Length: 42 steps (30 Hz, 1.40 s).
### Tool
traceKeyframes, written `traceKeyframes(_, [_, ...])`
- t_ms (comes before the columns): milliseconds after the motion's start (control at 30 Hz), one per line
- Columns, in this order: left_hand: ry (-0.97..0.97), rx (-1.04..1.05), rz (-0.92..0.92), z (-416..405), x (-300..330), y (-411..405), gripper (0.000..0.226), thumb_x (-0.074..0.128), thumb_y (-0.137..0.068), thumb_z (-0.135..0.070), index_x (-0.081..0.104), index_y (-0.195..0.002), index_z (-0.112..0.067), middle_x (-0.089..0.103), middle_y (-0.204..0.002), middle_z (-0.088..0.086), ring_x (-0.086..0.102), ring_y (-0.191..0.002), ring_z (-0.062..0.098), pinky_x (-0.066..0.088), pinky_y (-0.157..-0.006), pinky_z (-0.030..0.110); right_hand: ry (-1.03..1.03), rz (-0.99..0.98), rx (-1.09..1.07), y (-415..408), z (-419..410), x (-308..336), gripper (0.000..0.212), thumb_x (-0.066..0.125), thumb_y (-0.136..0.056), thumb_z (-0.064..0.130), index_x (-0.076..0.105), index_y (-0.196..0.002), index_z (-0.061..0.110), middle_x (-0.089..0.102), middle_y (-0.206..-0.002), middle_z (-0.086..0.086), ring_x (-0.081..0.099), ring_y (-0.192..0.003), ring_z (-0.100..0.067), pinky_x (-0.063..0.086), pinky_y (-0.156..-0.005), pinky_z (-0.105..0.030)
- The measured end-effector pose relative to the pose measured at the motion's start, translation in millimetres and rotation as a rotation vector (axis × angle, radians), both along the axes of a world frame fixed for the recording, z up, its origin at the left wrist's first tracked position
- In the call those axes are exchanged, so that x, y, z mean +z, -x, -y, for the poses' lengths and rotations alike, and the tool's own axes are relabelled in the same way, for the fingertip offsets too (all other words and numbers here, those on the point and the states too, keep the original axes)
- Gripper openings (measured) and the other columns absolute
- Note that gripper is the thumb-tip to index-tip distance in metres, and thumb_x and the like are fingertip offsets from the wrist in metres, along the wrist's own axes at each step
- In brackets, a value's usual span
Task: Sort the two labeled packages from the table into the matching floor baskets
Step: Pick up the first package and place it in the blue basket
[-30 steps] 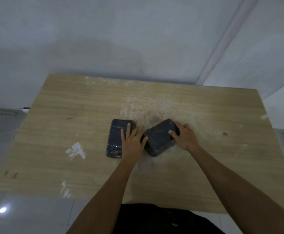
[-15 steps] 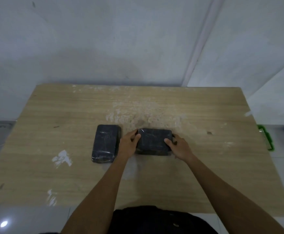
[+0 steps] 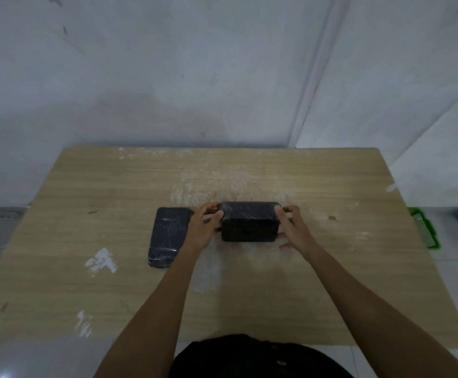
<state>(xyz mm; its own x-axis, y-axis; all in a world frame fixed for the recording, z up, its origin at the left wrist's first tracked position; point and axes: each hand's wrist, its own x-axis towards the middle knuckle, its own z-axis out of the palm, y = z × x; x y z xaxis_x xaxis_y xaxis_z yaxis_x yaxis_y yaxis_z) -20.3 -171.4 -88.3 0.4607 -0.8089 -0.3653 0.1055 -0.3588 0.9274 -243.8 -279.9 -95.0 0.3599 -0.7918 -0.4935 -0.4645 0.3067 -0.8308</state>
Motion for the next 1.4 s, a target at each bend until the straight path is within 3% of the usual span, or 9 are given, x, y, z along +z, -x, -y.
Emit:
traceKeyframes(233, [0.041,0.083,0.033,-11.9,-0.3,6.2,0.021,0.063,-0.090,-0.019,0.059,-0.099,0.000,0.064,-0.096,0.009,0.062,-0.095,0.023,0.057,-0.087,0.039,0.000,0.042,0.031,0.2,-9.6,7.6,0.042,0.055,-0.094,0.041,0.049,-0.131,0.022,0.047,-0.135,-0.004,0.056,-0.116,-0.024,0.060,-0.068,-0.031])
traceKeyframes(433, [0.029,0.101,-0.014,-27.5,-13.1,9.1,0.014,0.064,-0.089,-0.019,0.060,-0.081,-0.009,0.064,-0.091,0.012,0.064,-0.092,0.024,0.056,-0.090,0.041,-0.048,0.092,-0.082,7.2,-25.9,3.4,0.034,0.055,-0.093,0.043,0.057,-0.116,0.018,0.057,-0.121,-0.005,0.061,-0.107,-0.023,0.061,-0.072,-0.037])
traceKeyframes(533, [-0.013,0.071,-0.053,-36.3,-19.7,14.2,0.013,0.063,-0.090,-0.017,0.062,-0.101,-0.010,0.063,-0.104,0.006,0.060,-0.102,0.023,0.055,-0.086,0.032,-0.021,0.083,-0.143,8.0,-29.7,-5.6,0.027,0.060,-0.093,0.028,0.056,-0.112,0.009,0.061,-0.110,-0.007,0.063,-0.104,-0.029,0.061,-0.071,-0.040])
traceKeyframes(700, [-0.100,-0.054,-0.024,-47.1,-26.3,21.5,0.054,0.058,-0.092,-0.006,0.038,-0.142,-0.004,0.052,-0.131,0.007,0.052,-0.121,0.019,0.045,-0.101,0.032,-0.001,0.106,-0.076,16.8,-39.6,-29.0,0.047,0.061,-0.092,0.009,0.047,-0.137,0.013,0.058,-0.130,-0.012,0.058,-0.117,-0.028,0.052,-0.093,-0.043])
traceKeyframes(900, [-0.107,-0.189,0.147,-51.0,-29.7,20.3,0.053,0.055,-0.094,-0.009,0.038,-0.144,-0.011,0.051,-0.142,0.013,0.050,-0.130,0.027,0.044,-0.108,0.044,0.045,0.050,-0.013,19.2,-40.7,-39.3,0.054,0.059,-0.093,0.008,0.042,-0.143,0.020,0.059,-0.130,-0.010,0.059,-0.108,-0.022,0.055,-0.078,-0.033])
traceKeyframes(1100, [-0.111,-0.256,0.206,-40.6,-24.2,22.5,0.055,0.044,-0.100,-0.017,0.024,-0.150,-0.021,0.051,-0.141,0.012,0.052,-0.127,0.026,0.045,-0.107,0.045,-0.024,0.016,0.024,16.8,-33.6,-28.8,0.050,0.051,-0.097,0.017,0.038,-0.144,0.027,0.061,-0.124,-0.008,0.065,-0.094,-0.020,0.058,-0.069,-0.041])
traceKeyframes(1233, [-0.083,-0.271,0.292,-20.7,-5.2,21.7,0.055,0.037,-0.100,-0.036,0.020,-0.151,-0.024,0.037,-0.154,0.005,0.039,-0.138,0.023,0.038,-0.113,0.042,0.004,0.042,-0.048,11.5,-28.9,-4.2,0.052,0.047,-0.099,0.028,0.029,-0.148,0.030,0.054,-0.130,-0.006,0.061,-0.107,-0.024,0.061,-0.065,-0.034])
traceKeyframes(1333, [-0.012,-0.261,0.267,-3.0,22.8,20.2,0.055,0.034,-0.099,-0.043,0.020,-0.150,-0.029,0.036,-0.153,0.005,0.047,-0.130,0.025,0.052,-0.098,0.035,0.093,0.108,-0.124,6.0,-23.2,26.4,0.051,0.045,-0.100,0.032,0.028,-0.148,0.032,0.052,-0.128,-0.005,0.062,-0.101,-0.021,0.062,-0.067,-0.036])
traceKeyframes(1400, [0.044,-0.263,0.266,7.1,46.8,15.2,0.059,0.034,-0.095,-0.051,0.022,-0.150,-0.033,0.039,-0.151,0.008,0.051,-0.128,0.029,0.055,-0.095,0.046,0.176,0.161,-0.153,5.6,-16.0,51.1,0.050,0.045,-0.100,0.034,0.029,-0.147,0.031,0.055,-0.124,-0.006,0.064,-0.096,-0.018,0.062,-0.069,-0.039])
